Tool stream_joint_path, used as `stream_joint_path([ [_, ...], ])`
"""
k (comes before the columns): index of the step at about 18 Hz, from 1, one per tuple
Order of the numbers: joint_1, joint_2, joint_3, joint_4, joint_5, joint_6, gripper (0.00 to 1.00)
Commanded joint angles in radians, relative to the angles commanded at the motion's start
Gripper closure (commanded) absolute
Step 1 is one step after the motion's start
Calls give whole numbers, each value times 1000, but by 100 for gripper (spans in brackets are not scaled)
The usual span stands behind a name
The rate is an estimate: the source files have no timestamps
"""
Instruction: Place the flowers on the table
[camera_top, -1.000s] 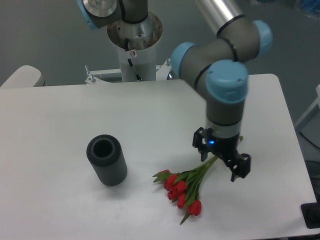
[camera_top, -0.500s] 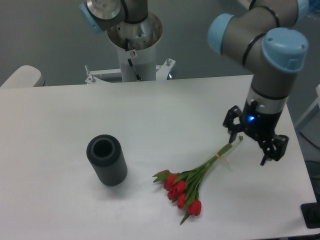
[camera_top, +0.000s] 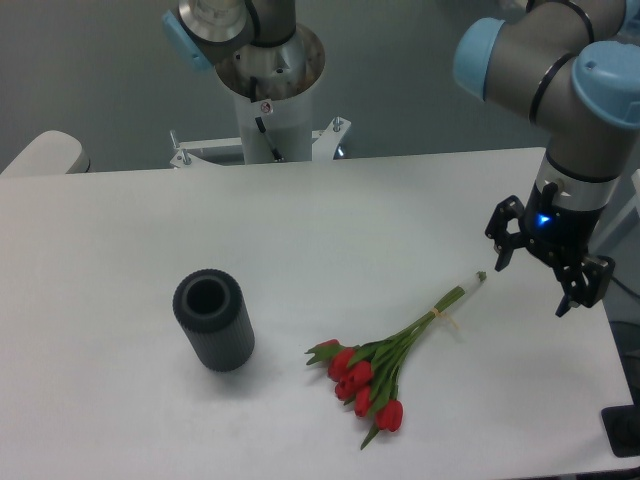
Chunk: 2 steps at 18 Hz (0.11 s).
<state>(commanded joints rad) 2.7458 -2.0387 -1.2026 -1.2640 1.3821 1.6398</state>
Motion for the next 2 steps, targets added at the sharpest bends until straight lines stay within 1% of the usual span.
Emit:
stream_joint_path([
  [2, 0, 2, -2, 2, 0, 0, 0],
])
